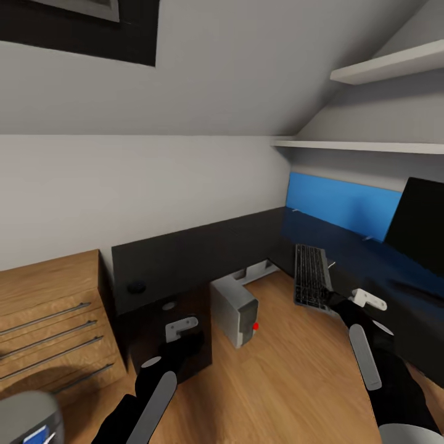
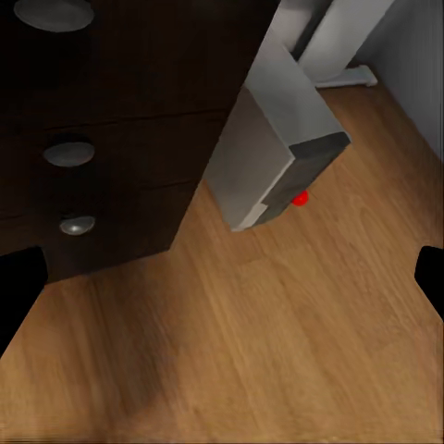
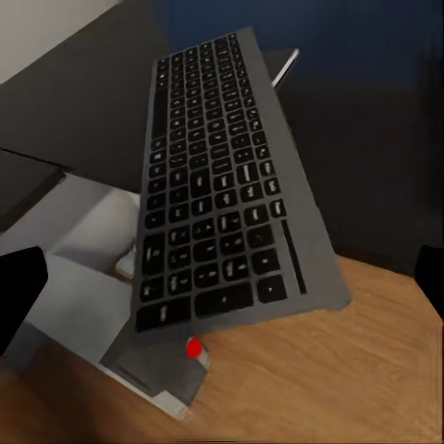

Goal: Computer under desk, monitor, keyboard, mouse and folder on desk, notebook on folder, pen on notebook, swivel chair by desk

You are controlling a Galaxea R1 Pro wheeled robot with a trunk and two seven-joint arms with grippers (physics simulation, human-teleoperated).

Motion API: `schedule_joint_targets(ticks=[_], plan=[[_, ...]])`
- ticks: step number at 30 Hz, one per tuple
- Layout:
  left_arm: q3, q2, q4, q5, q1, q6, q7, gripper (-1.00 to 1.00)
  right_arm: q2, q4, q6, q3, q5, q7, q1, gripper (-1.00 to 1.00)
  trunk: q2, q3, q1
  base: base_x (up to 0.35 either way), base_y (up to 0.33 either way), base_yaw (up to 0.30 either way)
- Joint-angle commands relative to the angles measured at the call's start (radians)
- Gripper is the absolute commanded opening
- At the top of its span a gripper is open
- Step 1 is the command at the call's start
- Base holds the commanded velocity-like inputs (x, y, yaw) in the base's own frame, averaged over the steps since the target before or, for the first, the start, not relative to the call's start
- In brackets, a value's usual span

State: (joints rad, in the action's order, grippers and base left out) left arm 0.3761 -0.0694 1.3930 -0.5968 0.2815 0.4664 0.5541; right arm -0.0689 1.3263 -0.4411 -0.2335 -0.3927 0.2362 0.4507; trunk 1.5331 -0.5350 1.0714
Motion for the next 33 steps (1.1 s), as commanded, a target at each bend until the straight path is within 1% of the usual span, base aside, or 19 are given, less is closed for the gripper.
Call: schedule_joint_targets(ticks=[1,6,15,21,33], plan=[[0.001,0.0,0.001,-0.009,0.001,0.001,0.009,1.0,0.0,0.001,-0.003,0.001,-0.01,0.007,0.001,1.0,0.001,-0.001,-0.001,-0.275,0.206,-0.294],[0.001,0.0,0.001,-0.01,0.001,0.001,0.009,1.0,0.001,0.0,-0.002,0.002,-0.011,0.007,0.0,1.0,0.001,-0.001,-0.001,-0.205,0.248,-0.295],[0.001,0.0,0.001,-0.01,0.001,0.001,0.008,1.0,0.008,-0.001,0.0,0.002,-0.01,0.006,0.0,1.0,0.001,-0.001,-0.001,-0.046,0.286,-0.297],[0.001,0.0,0.001,-0.011,0.001,0.003,0.008,1.0,0.009,-0.002,0.001,0.002,-0.01,0.006,0.0,1.0,0.001,-0.001,-0.001,-0.005,0.069,-0.297],[0.001,0.0,0.001,-0.011,0.001,0.003,0.009,1.0,0.009,-0.001,0.001,0.001,-0.009,0.006,0.001,1.0,0.001,-0.001,-0.001,0.0,0.007,-0.297]])
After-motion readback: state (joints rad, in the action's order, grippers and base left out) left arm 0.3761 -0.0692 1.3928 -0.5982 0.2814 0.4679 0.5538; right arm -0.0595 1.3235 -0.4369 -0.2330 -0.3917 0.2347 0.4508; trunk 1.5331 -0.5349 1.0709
